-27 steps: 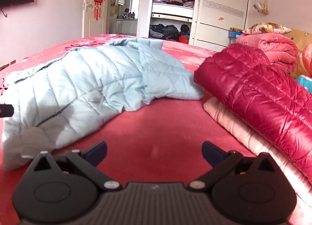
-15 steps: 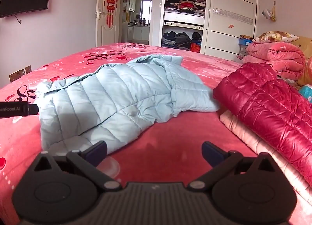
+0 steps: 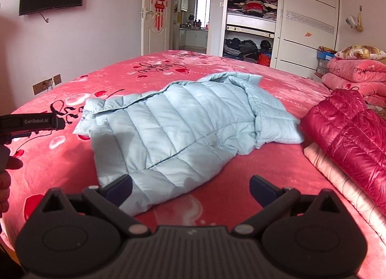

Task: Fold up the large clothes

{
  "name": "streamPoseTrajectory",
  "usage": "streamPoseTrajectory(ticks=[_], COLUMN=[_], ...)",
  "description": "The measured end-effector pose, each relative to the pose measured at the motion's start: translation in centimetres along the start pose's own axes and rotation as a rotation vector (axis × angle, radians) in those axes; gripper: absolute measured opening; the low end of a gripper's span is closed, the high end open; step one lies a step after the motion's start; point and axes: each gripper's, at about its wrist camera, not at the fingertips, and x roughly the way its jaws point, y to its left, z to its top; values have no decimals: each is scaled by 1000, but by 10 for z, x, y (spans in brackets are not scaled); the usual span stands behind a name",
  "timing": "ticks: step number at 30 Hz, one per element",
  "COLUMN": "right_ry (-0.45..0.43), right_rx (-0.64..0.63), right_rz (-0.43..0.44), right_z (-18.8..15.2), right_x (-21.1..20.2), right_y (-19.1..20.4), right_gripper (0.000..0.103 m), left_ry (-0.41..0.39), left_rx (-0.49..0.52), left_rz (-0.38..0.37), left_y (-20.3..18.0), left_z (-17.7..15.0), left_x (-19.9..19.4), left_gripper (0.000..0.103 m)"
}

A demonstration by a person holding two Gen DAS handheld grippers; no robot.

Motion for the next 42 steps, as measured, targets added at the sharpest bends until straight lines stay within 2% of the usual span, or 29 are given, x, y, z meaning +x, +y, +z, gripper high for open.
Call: streamPoseTrajectory(ticks=[2, 8, 16, 20, 27, 35, 42], right_ry=[-4, 10, 84, 135, 208, 180, 199], right_rx=[-15, -27, 16, 152, 457, 653, 842], right_rz=[14, 81, 77, 130, 253, 370, 449], right_z=[3, 6, -15, -26, -39, -41, -45], right_x=[0, 9, 42, 58, 89, 114, 144], right_y=[10, 36, 41, 27, -1, -15, -31], right_gripper=[102, 102, 101, 97, 77, 75, 38], left_ry=[-12, -48, -68, -49, -2, 42, 43], left_rx=[12, -48, -108, -129, -141, -155, -141], left_rz=[21, 29, 17, -12, -54, -71, -70], left_y=[5, 27, 41, 43, 42, 42, 38], left_z=[2, 11, 21, 22, 22, 19, 18], left_x=[1, 8, 12, 14, 22, 22, 17], left_gripper=[103, 103, 103, 103, 103, 103, 103])
